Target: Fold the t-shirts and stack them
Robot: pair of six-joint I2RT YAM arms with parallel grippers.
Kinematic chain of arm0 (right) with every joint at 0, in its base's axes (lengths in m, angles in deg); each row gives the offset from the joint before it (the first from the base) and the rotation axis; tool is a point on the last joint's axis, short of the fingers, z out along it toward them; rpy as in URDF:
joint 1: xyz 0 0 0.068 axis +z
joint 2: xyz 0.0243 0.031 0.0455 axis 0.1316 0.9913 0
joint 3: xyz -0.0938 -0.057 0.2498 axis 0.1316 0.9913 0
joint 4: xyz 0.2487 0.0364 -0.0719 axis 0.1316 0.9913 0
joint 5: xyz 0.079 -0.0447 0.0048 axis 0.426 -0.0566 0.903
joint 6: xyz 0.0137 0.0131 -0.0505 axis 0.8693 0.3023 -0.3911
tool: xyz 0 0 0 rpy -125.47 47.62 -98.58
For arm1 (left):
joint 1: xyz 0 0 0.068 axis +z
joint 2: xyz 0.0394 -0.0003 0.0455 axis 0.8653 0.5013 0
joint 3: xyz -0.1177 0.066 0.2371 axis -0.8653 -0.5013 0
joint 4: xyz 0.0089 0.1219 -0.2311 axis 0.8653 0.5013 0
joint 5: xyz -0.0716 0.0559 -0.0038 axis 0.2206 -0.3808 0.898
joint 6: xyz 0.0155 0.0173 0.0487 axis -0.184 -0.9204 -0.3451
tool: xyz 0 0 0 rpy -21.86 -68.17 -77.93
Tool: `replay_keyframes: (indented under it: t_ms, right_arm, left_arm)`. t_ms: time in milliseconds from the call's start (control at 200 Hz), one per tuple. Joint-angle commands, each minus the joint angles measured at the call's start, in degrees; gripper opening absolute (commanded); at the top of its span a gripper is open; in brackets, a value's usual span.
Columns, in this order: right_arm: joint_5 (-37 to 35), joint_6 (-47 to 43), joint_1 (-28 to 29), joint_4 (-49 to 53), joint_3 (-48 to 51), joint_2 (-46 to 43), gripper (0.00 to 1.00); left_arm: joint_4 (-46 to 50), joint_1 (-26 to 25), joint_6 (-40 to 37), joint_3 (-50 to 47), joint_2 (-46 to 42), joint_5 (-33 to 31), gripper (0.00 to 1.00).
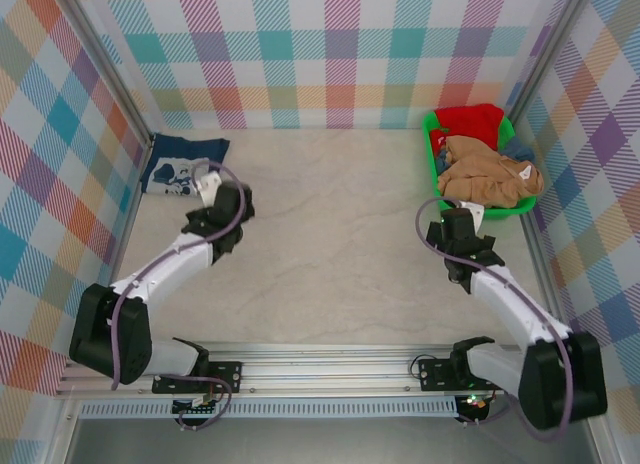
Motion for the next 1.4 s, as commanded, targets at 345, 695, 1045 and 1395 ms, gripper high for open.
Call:
replay_keyframes:
  t_ms: [345,695,1045,1395]
  right_arm:
    - [21.95,-15.18,-8.48,-43.69,3.0,21.41,1.0]
    - [20.47,-11.59,-10.94,-68.18,15.89,22.98,1.0]
    - [20.82,-13.14,-9.79,-61.0,11.44,23.62,1.0]
    - [22.7,-13.7,-9.94,-60.64,11.12,23.87,1.0]
  left_arm:
    - [-41.53,10.92,-23.89,-15.44,10.43,14.49,1.0]
    - [-56.09,14.24,-22.18,-23.23,11.94,20.66,1.0]
    - [-57.92,14.03,-22.42,-23.99,12.64,20.11,1.0]
    - [-58.1,13.97,-22.42,-24.17,12.52,20.18,1.0]
